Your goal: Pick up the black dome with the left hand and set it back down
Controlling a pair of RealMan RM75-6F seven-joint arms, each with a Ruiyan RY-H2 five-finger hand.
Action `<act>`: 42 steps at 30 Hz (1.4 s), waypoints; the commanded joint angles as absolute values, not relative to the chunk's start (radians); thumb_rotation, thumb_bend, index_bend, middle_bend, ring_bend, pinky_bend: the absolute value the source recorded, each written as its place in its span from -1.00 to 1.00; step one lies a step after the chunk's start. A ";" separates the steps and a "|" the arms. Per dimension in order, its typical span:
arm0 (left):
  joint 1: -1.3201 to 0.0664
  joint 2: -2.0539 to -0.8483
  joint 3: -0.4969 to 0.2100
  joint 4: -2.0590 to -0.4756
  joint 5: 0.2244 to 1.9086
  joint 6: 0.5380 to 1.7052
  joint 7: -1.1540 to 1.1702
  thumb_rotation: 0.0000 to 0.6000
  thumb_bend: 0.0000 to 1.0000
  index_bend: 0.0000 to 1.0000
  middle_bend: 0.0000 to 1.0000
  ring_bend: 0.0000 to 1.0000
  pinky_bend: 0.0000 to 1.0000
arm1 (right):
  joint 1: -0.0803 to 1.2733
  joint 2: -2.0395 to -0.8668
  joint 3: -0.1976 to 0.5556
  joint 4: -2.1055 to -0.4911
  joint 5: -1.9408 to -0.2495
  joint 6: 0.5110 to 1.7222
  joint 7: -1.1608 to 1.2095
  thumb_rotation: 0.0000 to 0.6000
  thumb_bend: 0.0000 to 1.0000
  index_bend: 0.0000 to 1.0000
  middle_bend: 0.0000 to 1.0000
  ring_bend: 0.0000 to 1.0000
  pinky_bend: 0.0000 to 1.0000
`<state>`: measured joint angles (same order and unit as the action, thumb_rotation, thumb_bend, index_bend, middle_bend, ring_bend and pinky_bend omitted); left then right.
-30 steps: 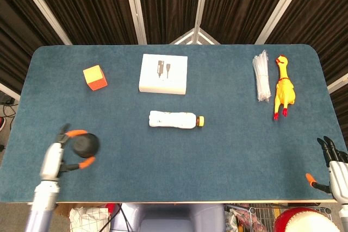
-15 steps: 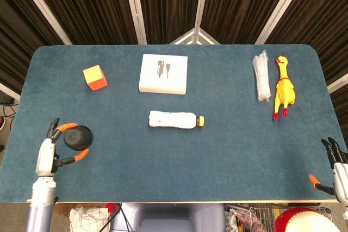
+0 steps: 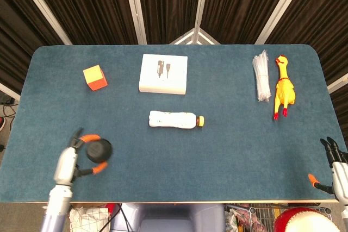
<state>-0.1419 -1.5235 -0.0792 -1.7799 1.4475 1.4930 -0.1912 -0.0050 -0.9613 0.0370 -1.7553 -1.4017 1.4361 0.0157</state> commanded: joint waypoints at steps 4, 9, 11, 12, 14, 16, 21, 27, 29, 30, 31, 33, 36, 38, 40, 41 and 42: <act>-0.150 -1.467 0.042 -1.800 1.532 1.391 -0.205 1.00 -0.04 -0.27 -0.05 -0.97 -1.00 | -0.001 -0.965 0.034 -1.760 -1.407 1.428 0.002 1.00 -0.47 -1.00 -1.00 -0.60 -0.62; -0.114 -1.444 -0.017 -1.811 1.503 1.490 -0.283 1.00 -0.04 -0.21 0.00 -0.97 -1.00 | 0.000 -0.965 0.031 -1.762 -1.404 1.423 -0.007 1.00 -0.47 -1.00 -1.00 -0.60 -0.62; -0.096 -1.437 -0.103 -1.809 1.431 1.556 -0.314 1.00 -0.04 -0.19 0.02 -0.97 -1.00 | -0.003 -0.962 0.034 -1.760 -1.400 1.429 0.003 1.00 -0.47 -1.00 -1.00 -0.60 -0.62; -0.091 -1.433 -0.147 -1.808 1.391 1.577 -0.334 1.00 -0.04 -0.19 0.02 -0.97 -1.00 | -0.004 -0.962 0.035 -1.759 -1.399 1.431 0.006 1.00 -0.47 -1.00 -1.00 -0.60 -0.62; -0.098 -1.427 -0.158 -1.796 1.379 1.562 -0.341 1.00 -0.04 -0.20 0.01 -0.97 -1.00 | -0.002 -0.965 0.036 -1.757 -1.398 1.427 0.006 1.00 -0.47 -1.00 -1.00 -0.60 -0.62; -0.113 -1.422 -0.105 -1.783 1.421 1.503 -0.333 1.00 -0.04 -0.22 -0.01 -0.97 -1.00 | 0.003 -0.969 0.034 -1.757 -1.399 1.418 -0.002 1.00 -0.47 -1.00 -1.00 -0.60 -0.62; -0.139 -1.483 -0.072 -1.725 1.454 1.452 -0.307 1.00 -0.04 -0.22 -0.03 -0.97 -1.00 | 0.004 -0.973 0.029 -1.760 -1.407 1.416 -0.014 1.00 -0.47 -1.00 -1.00 -0.60 -0.62; -0.182 -1.549 -0.100 -1.632 1.404 1.377 -0.313 1.00 -0.04 -0.22 -0.01 -0.98 -1.00 | 0.002 -0.970 0.031 -1.757 -1.397 1.418 -0.010 1.00 -0.47 -1.00 -1.00 -0.60 -0.62; -0.196 -1.567 -0.110 -1.611 1.387 1.350 -0.314 1.00 -0.04 -0.22 -0.01 -0.98 -1.00 | 0.001 -0.967 0.029 -1.759 -1.399 1.416 -0.010 1.00 -0.47 -1.00 -1.00 -0.60 -0.62; -0.202 -1.572 -0.112 -1.604 1.384 1.341 -0.314 1.00 -0.04 -0.22 -0.01 -0.98 -1.00 | 0.001 -0.967 0.028 -1.760 -1.400 1.416 -0.009 1.00 -0.47 -1.00 -1.00 -0.60 -0.62; -0.208 -1.579 -0.116 -1.596 1.379 1.332 -0.314 1.00 -0.04 -0.22 -0.01 -0.98 -1.00 | 0.001 -0.966 0.028 -1.761 -1.401 1.417 -0.008 1.00 -0.47 -1.00 -1.00 -0.60 -0.62; -0.223 -1.599 -0.130 -1.576 1.365 1.314 -0.309 1.00 -0.04 -0.22 -0.01 -0.98 -1.00 | -0.001 -0.962 0.028 -1.763 -1.403 1.420 -0.005 1.00 -0.47 -1.00 -1.00 -0.60 -0.62; -0.250 -1.639 -0.157 -1.531 1.342 1.291 -0.293 1.00 -0.04 -0.22 -0.02 -0.98 -1.00 | -0.004 -0.958 0.028 -1.767 -1.405 1.426 0.000 1.00 -0.47 -1.00 -1.00 -0.60 -0.62; -0.265 -1.663 -0.168 -1.500 1.331 1.277 -0.285 1.00 -0.04 -0.23 -0.03 -0.98 -1.00 | -0.001 -0.959 0.027 -1.764 -1.404 1.420 0.001 1.00 -0.47 -1.00 -1.00 -0.60 -0.62; -0.282 -1.687 -0.178 -1.471 1.314 1.251 -0.287 1.00 -0.04 -0.23 -0.04 -0.98 -1.00 | 0.003 -0.967 0.029 -1.755 -1.399 1.412 -0.001 1.00 -0.47 -1.00 -1.00 -0.60 -0.62; -0.290 -1.700 -0.182 -1.455 1.308 1.239 -0.296 1.00 -0.04 -0.23 -0.04 -0.98 -1.00 | 0.004 -0.969 0.030 -1.752 -1.397 1.410 -0.001 1.00 -0.47 -1.00 -1.00 -0.60 -0.62; -0.294 -1.708 -0.184 -1.445 1.306 1.233 -0.299 1.00 -0.04 -0.23 -0.04 -0.98 -1.00 | 0.004 -0.970 0.030 -1.750 -1.396 1.410 0.000 1.00 -0.47 -1.00 -1.00 -0.60 -0.62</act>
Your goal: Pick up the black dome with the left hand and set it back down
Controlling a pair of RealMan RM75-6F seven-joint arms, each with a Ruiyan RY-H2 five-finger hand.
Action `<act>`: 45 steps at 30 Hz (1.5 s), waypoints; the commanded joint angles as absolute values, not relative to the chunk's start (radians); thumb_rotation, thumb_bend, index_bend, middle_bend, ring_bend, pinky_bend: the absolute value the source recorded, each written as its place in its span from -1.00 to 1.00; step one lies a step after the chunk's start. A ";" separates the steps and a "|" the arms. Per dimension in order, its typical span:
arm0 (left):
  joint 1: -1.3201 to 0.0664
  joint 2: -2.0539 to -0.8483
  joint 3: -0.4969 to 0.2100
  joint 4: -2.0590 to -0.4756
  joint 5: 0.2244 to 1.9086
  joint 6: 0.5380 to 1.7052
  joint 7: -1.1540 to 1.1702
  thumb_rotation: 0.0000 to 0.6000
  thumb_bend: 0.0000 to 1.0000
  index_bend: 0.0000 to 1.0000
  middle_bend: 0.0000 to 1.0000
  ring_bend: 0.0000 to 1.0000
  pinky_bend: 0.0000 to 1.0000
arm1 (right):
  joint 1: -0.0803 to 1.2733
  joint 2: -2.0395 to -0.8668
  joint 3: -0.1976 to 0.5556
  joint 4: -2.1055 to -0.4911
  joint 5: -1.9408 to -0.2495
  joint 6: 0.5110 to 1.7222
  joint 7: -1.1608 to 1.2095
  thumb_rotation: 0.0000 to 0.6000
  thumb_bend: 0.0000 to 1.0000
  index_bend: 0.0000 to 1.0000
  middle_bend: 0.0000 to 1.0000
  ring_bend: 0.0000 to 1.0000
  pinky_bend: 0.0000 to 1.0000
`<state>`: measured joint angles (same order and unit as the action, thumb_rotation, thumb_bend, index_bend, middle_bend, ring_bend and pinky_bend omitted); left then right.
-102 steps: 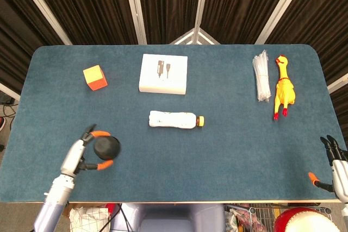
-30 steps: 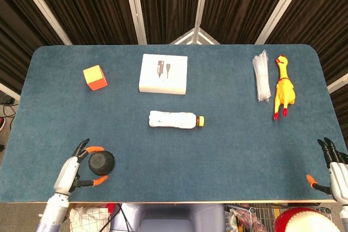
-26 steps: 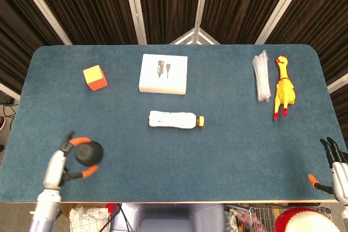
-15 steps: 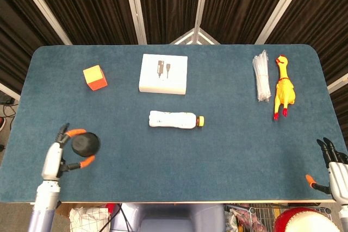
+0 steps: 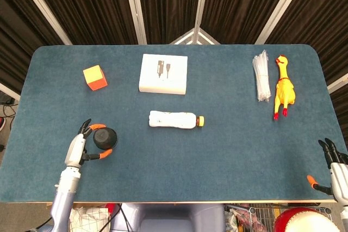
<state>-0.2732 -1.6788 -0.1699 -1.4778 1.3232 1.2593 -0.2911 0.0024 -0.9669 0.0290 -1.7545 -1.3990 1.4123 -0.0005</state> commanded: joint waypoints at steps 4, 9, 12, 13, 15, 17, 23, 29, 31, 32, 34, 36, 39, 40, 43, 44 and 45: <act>-0.307 -1.733 -0.183 -1.405 1.306 1.220 -0.308 1.00 -0.07 -0.26 -0.06 -0.99 -1.00 | 0.004 -0.971 0.033 -1.746 -1.392 1.411 0.009 1.00 -0.47 -1.00 -1.00 -0.60 -0.62; -0.316 -1.738 -0.176 -1.388 1.262 1.175 -0.257 1.00 -0.12 -0.36 -0.22 -1.00 -1.00 | -0.001 -0.967 0.028 -1.751 -1.403 1.417 0.016 1.00 -0.47 -1.00 -1.00 -0.60 -0.62; -0.320 -1.728 -0.169 -1.392 1.232 1.141 -0.227 1.00 -0.20 -0.47 -0.41 -1.00 -1.00 | -0.002 -0.966 0.026 -1.752 -1.405 1.418 0.018 1.00 -0.47 -1.00 -1.00 -0.60 -0.62; -0.321 -1.724 -0.166 -1.393 1.223 1.131 -0.216 1.00 -0.24 -0.54 -0.51 -1.00 -1.00 | -0.003 -0.965 0.026 -1.753 -1.405 1.418 0.020 1.00 -0.47 -1.00 -1.00 -0.60 -0.62; -0.326 -1.714 -0.161 -1.399 1.204 1.106 -0.195 1.00 -0.31 -0.64 -0.65 -1.00 -1.00 | -0.004 -0.964 0.026 -1.753 -1.406 1.421 0.022 1.00 -0.47 -1.00 -1.00 -0.60 -0.62; -0.331 -1.701 -0.158 -1.410 1.195 1.087 -0.185 1.00 -0.40 -0.74 -0.81 -1.00 -1.00 | -0.005 -0.964 0.025 -1.753 -1.407 1.422 0.022 1.00 -0.47 -1.00 -1.00 -0.60 -0.62; -0.328 -1.669 -0.152 -1.461 1.218 1.101 -0.177 1.00 -0.45 -0.79 -0.91 -1.00 -1.00 | -0.005 -0.966 0.023 -1.751 -1.405 1.417 0.025 1.00 -0.47 -1.00 -1.00 -0.60 -0.62; -0.299 -1.638 -0.151 -1.546 1.286 1.203 -0.181 1.00 -0.45 -0.66 -0.70 -1.00 -1.00 | -0.008 -0.967 0.020 -1.753 -1.410 1.422 0.025 1.00 -0.47 -1.00 -1.00 -0.60 -0.62; -0.294 -1.636 -0.154 -1.559 1.289 1.227 -0.159 1.00 -0.45 -0.63 -0.64 -1.00 -1.00 | -0.009 -0.967 0.018 -1.755 -1.412 1.422 0.022 1.00 -0.47 -1.00 -1.00 -0.59 -0.62; -0.293 -1.636 -0.155 -1.562 1.286 1.232 -0.146 1.00 -0.45 -0.62 -0.62 -1.00 -1.00 | -0.009 -0.967 0.018 -1.756 -1.412 1.422 0.022 1.00 -0.47 -1.00 -1.00 -0.59 -0.62; -0.292 -1.639 -0.160 -1.566 1.269 1.240 -0.113 1.00 -0.45 -0.62 -0.60 -1.00 -1.00 | -0.011 -0.966 0.018 -1.759 -1.412 1.424 0.023 1.00 -0.47 -1.00 -1.00 -0.59 -0.62; -0.292 -1.642 -0.163 -1.566 1.250 1.240 -0.081 1.00 -0.45 -0.62 -0.60 -1.00 -1.00 | -0.003 -0.963 0.027 -1.758 -1.404 1.417 0.025 1.00 -0.47 -1.00 -1.00 -0.59 -0.62; -0.294 -1.648 -0.166 -1.560 1.226 1.236 -0.050 1.00 -0.45 -0.62 -0.62 -1.00 -1.00 | 0.000 -0.959 0.030 -1.760 -1.397 1.411 0.026 1.00 -0.47 -1.00 -1.00 -0.59 -0.62; -0.296 -1.651 -0.168 -1.557 1.217 1.232 -0.045 1.00 -0.45 -0.62 -0.63 -1.00 -1.00 | 0.001 -0.958 0.030 -1.760 -1.394 1.408 0.025 1.00 -0.47 -1.00 -1.00 -0.59 -0.62; -0.300 -1.656 -0.167 -1.546 1.203 1.221 -0.033 1.00 -0.46 -0.62 -0.66 -1.00 -1.00 | 0.003 -0.957 0.030 -1.762 -1.389 1.401 0.024 1.00 -0.47 -1.00 -1.00 -0.59 -0.62; -0.300 -1.658 -0.167 -1.544 1.200 1.219 -0.031 1.00 -0.46 -0.62 -0.66 -1.00 -1.00 | 0.004 -0.956 0.030 -1.762 -1.388 1.400 0.023 1.00 -0.47 -1.00 -1.00 -0.59 -0.62; -0.301 -1.659 -0.166 -1.540 1.196 1.217 -0.028 1.00 -0.46 -0.62 -0.66 -1.00 -1.00 | 0.004 -0.956 0.030 -1.763 -1.387 1.399 0.023 1.00 -0.47 -1.00 -1.00 -0.59 -0.62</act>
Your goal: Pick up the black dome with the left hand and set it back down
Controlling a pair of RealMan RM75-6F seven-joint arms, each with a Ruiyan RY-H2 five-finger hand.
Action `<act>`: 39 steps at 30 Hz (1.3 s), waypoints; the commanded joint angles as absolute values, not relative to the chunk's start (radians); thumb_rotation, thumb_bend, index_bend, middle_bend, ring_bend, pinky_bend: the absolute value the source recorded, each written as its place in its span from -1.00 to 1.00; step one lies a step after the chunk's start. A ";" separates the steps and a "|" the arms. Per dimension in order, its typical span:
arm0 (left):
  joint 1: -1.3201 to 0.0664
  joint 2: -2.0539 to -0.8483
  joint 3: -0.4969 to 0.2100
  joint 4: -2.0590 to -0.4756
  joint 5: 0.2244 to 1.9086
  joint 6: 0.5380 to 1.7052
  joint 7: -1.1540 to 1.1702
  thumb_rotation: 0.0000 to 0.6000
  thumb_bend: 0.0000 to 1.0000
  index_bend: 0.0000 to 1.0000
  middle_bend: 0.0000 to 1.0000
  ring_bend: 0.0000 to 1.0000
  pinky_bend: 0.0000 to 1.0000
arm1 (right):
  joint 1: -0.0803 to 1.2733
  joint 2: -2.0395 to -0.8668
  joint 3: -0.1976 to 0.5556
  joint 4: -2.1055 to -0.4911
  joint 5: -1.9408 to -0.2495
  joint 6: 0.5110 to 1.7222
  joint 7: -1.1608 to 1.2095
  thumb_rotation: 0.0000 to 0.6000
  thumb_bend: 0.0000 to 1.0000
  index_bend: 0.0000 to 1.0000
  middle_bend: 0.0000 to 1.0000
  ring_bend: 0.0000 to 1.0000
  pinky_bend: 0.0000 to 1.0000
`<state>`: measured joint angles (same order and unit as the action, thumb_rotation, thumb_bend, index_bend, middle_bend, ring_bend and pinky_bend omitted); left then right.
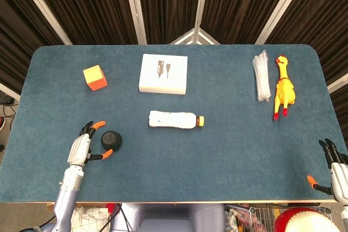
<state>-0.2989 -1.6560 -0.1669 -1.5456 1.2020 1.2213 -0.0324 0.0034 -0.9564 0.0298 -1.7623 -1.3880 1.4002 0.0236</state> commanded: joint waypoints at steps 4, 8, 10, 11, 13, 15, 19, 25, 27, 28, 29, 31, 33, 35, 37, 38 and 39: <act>-0.304 -1.666 -0.168 -1.529 1.187 1.209 -0.028 1.00 -0.46 -0.62 -0.63 -1.00 -1.00 | 0.005 -0.956 0.031 -1.764 -1.385 1.398 0.022 1.00 -0.47 -1.00 -1.00 -0.59 -0.62; -0.309 -1.674 -0.173 -1.520 1.183 1.197 -0.048 1.00 -0.43 -0.60 -0.47 -1.00 -1.00 | 0.006 -0.956 0.032 -1.764 -1.384 1.396 0.022 1.00 -0.47 -1.00 -1.00 -0.59 -0.62; -0.311 -1.681 -0.176 -1.512 1.182 1.194 -0.059 1.00 -0.37 -0.58 -0.37 -1.00 -1.00 | 0.007 -0.956 0.033 -1.763 -1.383 1.397 0.023 1.00 -0.47 -1.00 -1.00 -0.59 -0.62; -0.312 -1.685 -0.177 -1.506 1.181 1.192 -0.064 1.00 -0.34 -0.58 -0.33 -1.00 -1.00 | 0.007 -0.956 0.033 -1.763 -1.382 1.396 0.025 1.00 -0.47 -1.00 -1.00 -0.59 -0.62; -0.314 -1.690 -0.177 -1.496 1.178 1.191 -0.058 1.00 -0.33 -0.58 -0.29 -1.00 -1.00 | 0.008 -0.955 0.034 -1.762 -1.380 1.393 0.030 1.00 -0.47 -1.00 -1.00 -0.59 -0.62; -0.316 -1.697 -0.178 -1.485 1.168 1.190 -0.043 1.00 -0.33 -0.58 -0.30 -1.00 -1.00 | 0.009 -0.955 0.034 -1.760 -1.380 1.390 0.033 1.00 -0.47 -1.00 -1.00 -0.59 -0.62; -0.318 -1.709 -0.184 -1.468 1.152 1.197 -0.015 1.00 -0.33 -0.58 -0.32 -1.00 -1.00 | 0.006 -0.953 0.029 -1.762 -1.384 1.390 0.038 1.00 -0.47 -1.00 -1.00 -0.59 -0.62; -0.316 -1.719 -0.197 -1.458 1.147 1.207 -0.028 1.00 -0.09 -0.54 -0.05 -1.00 -1.00 | 0.006 -0.951 0.029 -1.760 -1.384 1.390 0.045 1.00 -0.47 -1.00 -1.00 -0.59 -0.62; -0.316 -1.721 -0.201 -1.460 1.154 1.214 -0.040 1.00 -0.03 -0.53 0.00 -1.00 -1.00 | 0.006 -0.951 0.031 -1.759 -1.385 1.392 0.046 1.00 -0.47 -1.00 -1.00 -0.59 -0.62; -0.315 -1.721 -0.202 -1.463 1.159 1.219 -0.047 1.00 -0.01 -0.52 0.01 -1.00 -1.00 | 0.006 -0.951 0.031 -1.759 -1.384 1.392 0.046 1.00 -0.47 -1.00 -1.00 -0.59 -0.62; -0.314 -1.720 -0.203 -1.468 1.167 1.223 -0.057 1.00 0.00 -0.52 0.02 -1.00 -1.00 | 0.007 -0.951 0.030 -1.758 -1.384 1.390 0.045 1.00 -0.47 -1.00 -1.00 -0.59 -0.62; -0.310 -1.706 -0.198 -1.498 1.189 1.225 -0.090 1.00 0.00 -0.51 0.03 -1.00 -1.00 | 0.008 -0.952 0.030 -1.756 -1.382 1.387 0.044 1.00 -0.47 -1.00 -1.00 -0.59 -0.62; -0.303 -1.679 -0.190 -1.545 1.224 1.236 -0.121 1.00 0.00 -0.51 0.04 -1.00 -1.00 | 0.009 -0.952 0.030 -1.754 -1.378 1.383 0.044 1.00 -0.47 -1.00 -1.00 -0.59 -0.62; -0.293 -1.654 -0.183 -1.586 1.266 1.274 -0.111 1.00 -0.01 -0.51 0.04 -1.00 -1.00 | 0.009 -0.951 0.031 -1.753 -1.375 1.381 0.045 1.00 -0.47 -1.00 -1.00 -0.59 -0.62; -0.280 -1.637 -0.175 -1.630 1.304 1.319 -0.092 1.00 -0.02 -0.51 0.03 -1.00 -1.00 | 0.009 -0.949 0.031 -1.752 -1.373 1.380 0.048 1.00 -0.47 -1.00 -1.00 -0.59 -0.62; -0.276 -1.630 -0.172 -1.650 1.317 1.333 -0.085 1.00 -0.03 -0.51 0.02 -1.00 -1.00 | 0.010 -0.948 0.031 -1.752 -1.373 1.379 0.049 1.00 -0.47 -1.00 -1.00 -0.59 -0.62; -0.273 -1.620 -0.168 -1.680 1.332 1.346 -0.077 1.00 -0.03 -0.51 0.01 -1.00 -1.00 | 0.010 -0.947 0.031 -1.753 -1.373 1.377 0.051 1.00 -0.47 -1.00 -1.00 -0.59 -0.62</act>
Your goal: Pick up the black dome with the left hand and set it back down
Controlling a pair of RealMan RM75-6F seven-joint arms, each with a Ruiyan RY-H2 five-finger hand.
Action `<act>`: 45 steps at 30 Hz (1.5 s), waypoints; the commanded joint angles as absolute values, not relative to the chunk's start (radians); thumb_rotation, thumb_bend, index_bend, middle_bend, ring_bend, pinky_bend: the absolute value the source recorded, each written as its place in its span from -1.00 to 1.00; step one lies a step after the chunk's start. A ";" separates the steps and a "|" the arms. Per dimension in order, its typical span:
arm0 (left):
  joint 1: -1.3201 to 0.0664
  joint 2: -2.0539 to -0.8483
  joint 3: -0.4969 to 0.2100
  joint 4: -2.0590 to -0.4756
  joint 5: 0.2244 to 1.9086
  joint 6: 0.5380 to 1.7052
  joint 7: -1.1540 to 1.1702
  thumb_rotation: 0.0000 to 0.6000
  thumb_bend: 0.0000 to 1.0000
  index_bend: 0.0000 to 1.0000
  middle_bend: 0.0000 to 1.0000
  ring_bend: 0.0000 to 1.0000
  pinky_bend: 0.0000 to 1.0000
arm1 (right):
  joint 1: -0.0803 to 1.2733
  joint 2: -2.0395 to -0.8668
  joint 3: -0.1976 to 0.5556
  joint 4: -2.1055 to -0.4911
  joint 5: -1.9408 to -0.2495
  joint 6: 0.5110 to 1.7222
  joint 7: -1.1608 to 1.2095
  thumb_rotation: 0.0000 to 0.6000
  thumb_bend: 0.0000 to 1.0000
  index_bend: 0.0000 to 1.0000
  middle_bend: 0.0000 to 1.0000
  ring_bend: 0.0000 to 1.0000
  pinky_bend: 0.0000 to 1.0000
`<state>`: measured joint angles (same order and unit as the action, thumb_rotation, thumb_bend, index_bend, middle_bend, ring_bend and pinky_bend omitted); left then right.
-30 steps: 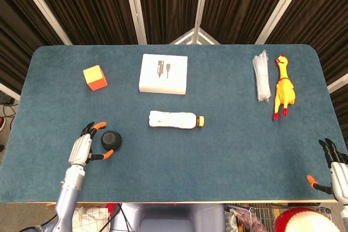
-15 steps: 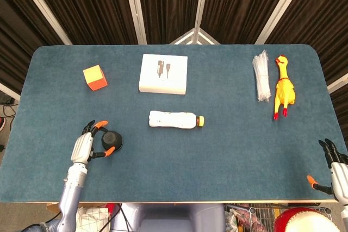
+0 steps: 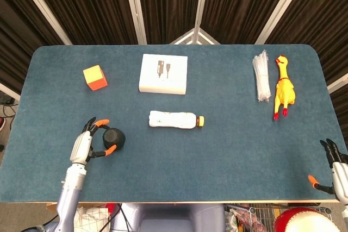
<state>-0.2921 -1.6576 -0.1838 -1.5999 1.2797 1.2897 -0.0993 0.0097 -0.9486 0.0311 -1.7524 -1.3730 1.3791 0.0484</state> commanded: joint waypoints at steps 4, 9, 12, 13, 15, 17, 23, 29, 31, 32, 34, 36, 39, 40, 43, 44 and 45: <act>-0.286 -1.621 -0.172 -1.707 1.323 1.328 -0.056 1.00 -0.03 -0.51 -0.02 -1.00 -1.00 | 0.010 -0.941 0.030 -1.757 -1.376 1.377 0.056 1.00 -0.47 -1.00 -1.00 -0.59 -0.62; -0.337 -1.681 -0.182 -1.643 1.250 1.222 -0.051 1.00 -0.04 -0.52 -0.05 -1.00 -1.00 | 0.013 -0.951 0.033 -1.758 -1.376 1.378 0.049 1.00 -0.47 -1.00 -1.00 -0.59 -0.62; -0.371 -1.734 -0.195 -1.583 1.227 1.175 -0.058 1.00 -0.04 -0.52 -0.06 -1.00 -1.00 | 0.014 -0.956 0.037 -1.758 -1.367 1.379 0.041 1.00 -0.47 -1.00 -1.00 -0.59 -0.62; -0.380 -1.747 -0.197 -1.568 1.226 1.167 -0.056 1.00 -0.04 -0.52 -0.06 -1.00 -1.00 | 0.014 -0.956 0.037 -1.758 -1.365 1.379 0.040 1.00 -0.47 -1.00 -1.00 -0.59 -0.62; -0.398 -1.781 -0.201 -1.531 1.223 1.157 -0.042 1.00 -0.05 -0.52 -0.07 -1.00 -1.00 | 0.015 -0.957 0.039 -1.758 -1.362 1.378 0.038 1.00 -0.47 -1.00 -1.00 -0.59 -0.62; -0.410 -1.809 -0.206 -1.507 1.213 1.150 -0.029 1.00 -0.10 -0.53 -0.10 -1.00 -1.00 | 0.015 -0.956 0.040 -1.760 -1.361 1.379 0.036 1.00 -0.47 -1.00 -1.00 -0.59 -0.62; -0.430 -1.841 -0.207 -1.476 1.156 1.133 0.073 1.00 -0.24 -0.69 -0.47 -1.00 -1.00 | 0.004 -0.951 0.032 -1.749 -1.379 1.394 0.060 1.00 -0.47 -1.00 -1.00 -0.59 -0.62; -0.434 -1.795 -0.191 -1.540 1.141 1.102 0.103 1.00 -0.52 -0.87 -0.96 -1.00 -1.00 | 0.007 -0.950 0.034 -1.751 -1.378 1.390 0.061 1.00 -0.47 -1.00 -1.00 -0.59 -0.62; -0.432 -1.760 -0.184 -1.592 1.153 1.109 0.122 1.00 -0.57 -0.89 -1.00 -1.00 -1.00 | 0.008 -0.953 0.034 -1.752 -1.374 1.386 0.055 1.00 -0.47 -1.00 -1.00 -0.59 -0.62; -0.426 -1.739 -0.181 -1.629 1.164 1.124 0.130 1.00 -0.59 -0.90 -1.00 -1.00 -1.00 | 0.009 -0.955 0.034 -1.752 -1.374 1.385 0.052 1.00 -0.47 -1.00 -1.00 -0.59 -0.62; -0.412 -1.705 -0.174 -1.700 1.187 1.156 0.139 1.00 -0.61 -0.91 -1.00 -1.00 -1.00 | 0.008 -0.953 0.033 -1.748 -1.372 1.385 0.056 1.00 -0.47 -1.00 -1.00 -0.59 -0.62; -0.397 -1.662 -0.159 -1.770 1.228 1.187 0.148 1.00 -0.61 -0.91 -0.99 -1.00 -1.00 | 0.007 -0.953 0.034 -1.747 -1.373 1.387 0.057 1.00 -0.47 -1.00 -1.00 -0.59 -0.62; -0.346 -1.548 -0.099 -1.907 1.354 1.282 0.181 1.00 -0.61 -0.87 -0.87 -1.00 -1.00 | 0.006 -0.951 0.033 -1.748 -1.377 1.390 0.059 1.00 -0.47 -1.00 -1.00 -0.59 -0.62; -0.328 -1.512 -0.081 -1.935 1.389 1.314 0.201 1.00 -0.61 -0.85 -0.83 -1.00 -1.00 | 0.005 -0.950 0.033 -1.748 -1.378 1.391 0.060 1.00 -0.47 -1.00 -1.00 -0.59 -0.62; -0.250 -1.354 -0.003 -2.021 1.468 1.426 0.346 1.00 -0.61 -0.80 -0.80 -1.00 -1.00 | 0.003 -0.948 0.032 -1.749 -1.379 1.394 0.061 1.00 -0.47 -1.00 -1.00 -0.59 -0.62; -0.228 -1.317 0.007 -2.033 1.472 1.460 0.390 1.00 -0.60 -0.79 -0.80 -1.00 -1.00 | 0.003 -0.948 0.032 -1.750 -1.381 1.395 0.060 1.00 -0.47 -1.00 -1.00 -0.59 -0.62; -0.197 -1.277 0.014 -2.044 1.476 1.512 0.441 1.00 -0.60 -0.79 -0.79 -1.00 -1.00 | 0.003 -0.948 0.031 -1.751 -1.384 1.397 0.059 1.00 -0.47 -1.00 -1.00 -0.59 -0.62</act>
